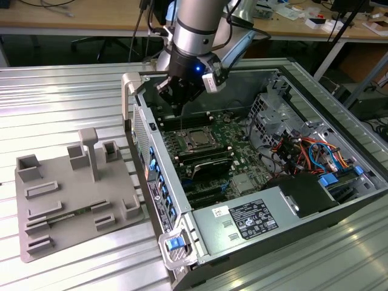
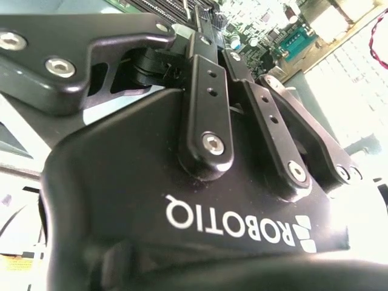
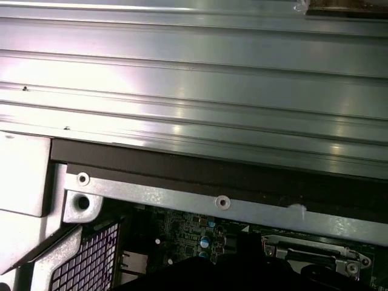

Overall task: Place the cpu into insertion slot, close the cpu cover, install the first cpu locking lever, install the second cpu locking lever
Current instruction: 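Install the first cpu locking lever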

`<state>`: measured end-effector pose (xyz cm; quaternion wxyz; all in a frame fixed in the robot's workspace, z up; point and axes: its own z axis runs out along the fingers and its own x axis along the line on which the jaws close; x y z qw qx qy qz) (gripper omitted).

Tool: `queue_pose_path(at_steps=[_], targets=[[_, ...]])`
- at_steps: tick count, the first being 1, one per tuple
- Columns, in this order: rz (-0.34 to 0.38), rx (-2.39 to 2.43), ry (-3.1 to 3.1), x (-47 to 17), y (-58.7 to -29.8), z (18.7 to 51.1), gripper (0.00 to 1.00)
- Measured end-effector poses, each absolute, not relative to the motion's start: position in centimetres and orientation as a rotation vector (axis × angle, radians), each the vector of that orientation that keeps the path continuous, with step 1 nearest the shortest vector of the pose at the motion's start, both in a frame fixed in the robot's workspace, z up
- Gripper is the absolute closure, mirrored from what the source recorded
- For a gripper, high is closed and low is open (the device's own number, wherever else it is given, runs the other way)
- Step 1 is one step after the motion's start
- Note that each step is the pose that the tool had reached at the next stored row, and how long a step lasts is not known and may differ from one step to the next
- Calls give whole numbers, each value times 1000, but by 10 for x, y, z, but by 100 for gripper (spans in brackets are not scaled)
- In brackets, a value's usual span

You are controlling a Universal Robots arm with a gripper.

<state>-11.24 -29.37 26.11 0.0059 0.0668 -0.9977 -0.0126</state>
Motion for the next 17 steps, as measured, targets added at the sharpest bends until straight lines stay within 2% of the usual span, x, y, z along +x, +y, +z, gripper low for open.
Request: queue_pose_path(at_steps=[17], targets=[[-40, 209, -3120, -98, -294, 259, 89]])
